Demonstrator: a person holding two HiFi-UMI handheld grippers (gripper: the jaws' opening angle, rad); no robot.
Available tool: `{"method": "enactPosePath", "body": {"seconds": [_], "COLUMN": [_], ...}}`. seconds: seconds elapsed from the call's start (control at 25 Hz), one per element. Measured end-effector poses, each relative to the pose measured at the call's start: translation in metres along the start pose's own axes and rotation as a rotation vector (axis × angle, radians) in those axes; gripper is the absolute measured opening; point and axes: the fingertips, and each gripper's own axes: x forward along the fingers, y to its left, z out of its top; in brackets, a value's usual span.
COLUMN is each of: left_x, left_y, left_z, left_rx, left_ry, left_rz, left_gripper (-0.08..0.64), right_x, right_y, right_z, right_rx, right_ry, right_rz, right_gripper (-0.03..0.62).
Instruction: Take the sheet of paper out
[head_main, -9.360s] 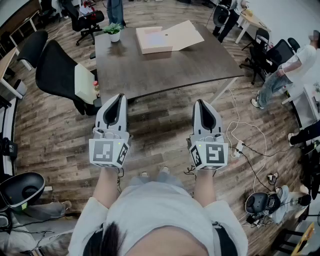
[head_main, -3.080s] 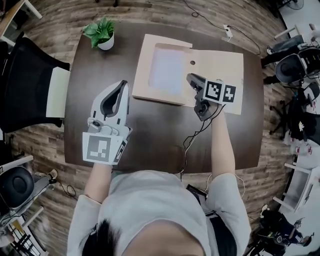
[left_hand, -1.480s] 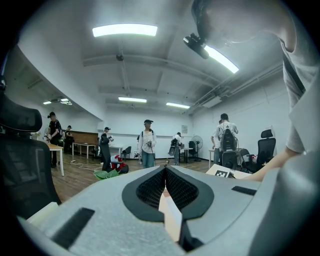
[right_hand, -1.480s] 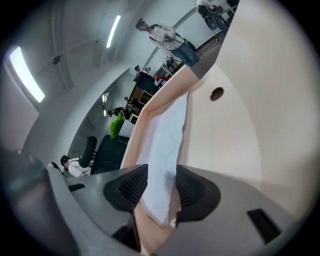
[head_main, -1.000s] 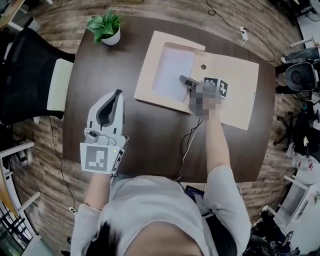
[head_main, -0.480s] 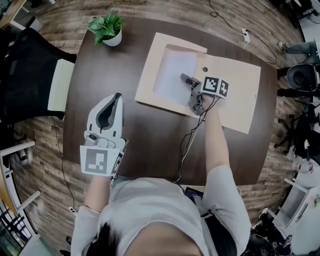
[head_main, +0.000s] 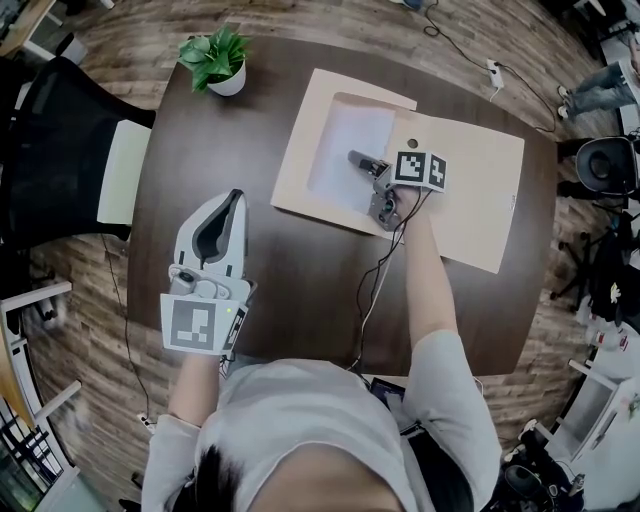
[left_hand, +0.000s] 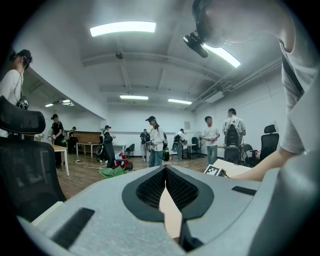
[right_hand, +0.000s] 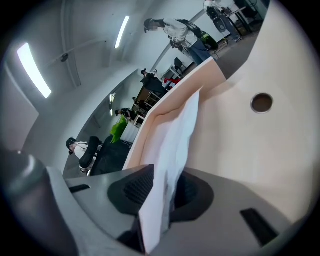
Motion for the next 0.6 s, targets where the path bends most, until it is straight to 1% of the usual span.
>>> {"method": "enactPosePath", "body": {"seconds": [0.08, 0.2, 0.32, 0.44, 0.6], "left_x": [-0.001, -0.002, -0.004, -0.008, -0.013], "left_y": [0.001, 0.002, 0.003, 0.002, -0.002], "left_z": [-0.001, -0.002, -0.002, 0.0, 0.002], "left_rx": [0.0, 0.002, 0.005, 0.01, 0.016], "left_ry": [0.005, 0.006, 0.004, 0.002, 0.001], "left_rz": [0.004, 0.011, 0.018, 0.024, 0.026], "left_gripper": [0.009, 0.009, 0.009, 0.009, 0.009], "right_x": [0.004, 0.006, 0.003, -0.006, -0.023], "right_y": [0.0, -0.001, -0.004, -0.013, -0.023], "right_z": [0.0, 0.0, -0.002, -0.005, -0.002], "right_rx": [-0.016, -0.043, -0.043, -0.02, -0.004], "right_ry": [0.007, 0.015, 0.021, 0.022, -0.014], "right_rz": [-0.016, -0.034, -0.053, -0.088, -0.123], "right_gripper": [0.064, 0.028, 0.017, 0.014, 0.014]}}
